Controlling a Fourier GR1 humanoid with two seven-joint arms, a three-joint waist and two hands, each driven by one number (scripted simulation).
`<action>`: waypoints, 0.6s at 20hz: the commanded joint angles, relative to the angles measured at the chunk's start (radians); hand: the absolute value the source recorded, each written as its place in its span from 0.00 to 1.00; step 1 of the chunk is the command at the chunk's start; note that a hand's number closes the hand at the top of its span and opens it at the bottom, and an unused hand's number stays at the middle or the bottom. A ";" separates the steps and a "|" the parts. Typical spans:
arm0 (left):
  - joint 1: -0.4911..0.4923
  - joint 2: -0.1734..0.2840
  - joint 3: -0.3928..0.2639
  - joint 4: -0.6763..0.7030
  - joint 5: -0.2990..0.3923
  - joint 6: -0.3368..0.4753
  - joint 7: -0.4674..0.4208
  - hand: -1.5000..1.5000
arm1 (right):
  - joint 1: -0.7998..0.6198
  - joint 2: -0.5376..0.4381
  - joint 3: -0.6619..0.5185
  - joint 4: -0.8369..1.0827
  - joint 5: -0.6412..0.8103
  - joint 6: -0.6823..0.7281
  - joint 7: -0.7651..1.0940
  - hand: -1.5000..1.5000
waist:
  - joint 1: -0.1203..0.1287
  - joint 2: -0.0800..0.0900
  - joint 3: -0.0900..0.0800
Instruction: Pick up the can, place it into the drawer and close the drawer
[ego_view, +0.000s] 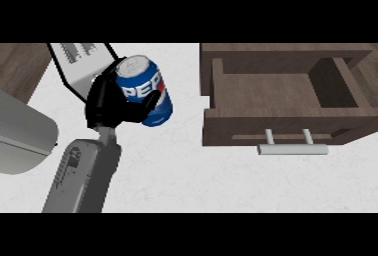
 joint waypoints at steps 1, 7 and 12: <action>-0.078 -0.002 -0.052 -0.044 -0.016 0.090 0.067 1.00 | 0.043 0.007 0.039 -0.026 0.010 -0.003 -0.008 0.00 | -0.004 0.000 0.000; -0.297 -0.002 -0.064 0.057 -0.044 0.203 0.146 1.00 | -0.011 0.007 -0.004 0.039 0.013 0.028 -0.016 0.00 | -0.007 0.001 0.000; -0.352 -0.002 -0.120 0.139 -0.002 0.256 0.103 1.00 | -0.060 -0.020 -0.014 -0.003 0.001 -0.022 0.048 0.00 | -0.007 0.002 0.000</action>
